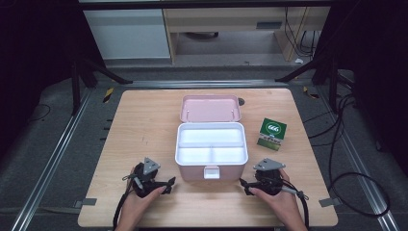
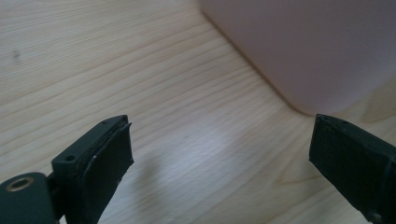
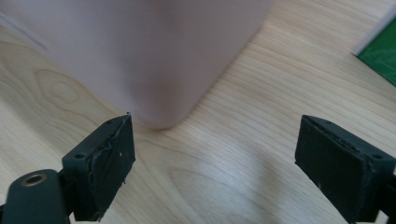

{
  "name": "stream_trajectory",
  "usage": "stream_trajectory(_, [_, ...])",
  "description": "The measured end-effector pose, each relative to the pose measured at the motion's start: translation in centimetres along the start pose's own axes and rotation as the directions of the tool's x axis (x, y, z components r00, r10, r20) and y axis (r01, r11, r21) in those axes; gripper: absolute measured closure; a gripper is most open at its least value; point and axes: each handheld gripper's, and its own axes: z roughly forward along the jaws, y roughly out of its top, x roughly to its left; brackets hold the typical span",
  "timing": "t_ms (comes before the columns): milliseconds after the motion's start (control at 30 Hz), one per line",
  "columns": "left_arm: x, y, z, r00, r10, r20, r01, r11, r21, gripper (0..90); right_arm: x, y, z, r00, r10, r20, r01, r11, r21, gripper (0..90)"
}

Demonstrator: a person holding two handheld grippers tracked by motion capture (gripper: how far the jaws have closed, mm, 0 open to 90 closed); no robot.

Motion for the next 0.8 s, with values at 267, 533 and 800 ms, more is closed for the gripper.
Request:
stream_trajectory(267, [-1.9,0.9,0.1,0.9985,0.027,0.048,-0.025,0.9986,-0.047,13.9,1.2,0.9,0.5,0.9983,-0.038,-0.043,0.038,0.999,-0.019,21.1])
stream_trajectory(533, [-2.6,1.7,0.3,0.9908,0.027,0.132,-0.016,0.9962,-0.086,24.5,2.2,1.7,1.0,0.9951,-0.07,-0.07,0.067,0.997,-0.043,25.4])
stream_trajectory(800, [-3.3,2.4,0.5,0.9846,0.057,0.165,-0.04,0.9939,-0.103,31.6,2.4,1.8,0.9,0.9945,-0.077,-0.071,0.074,0.996,-0.048,26.2])
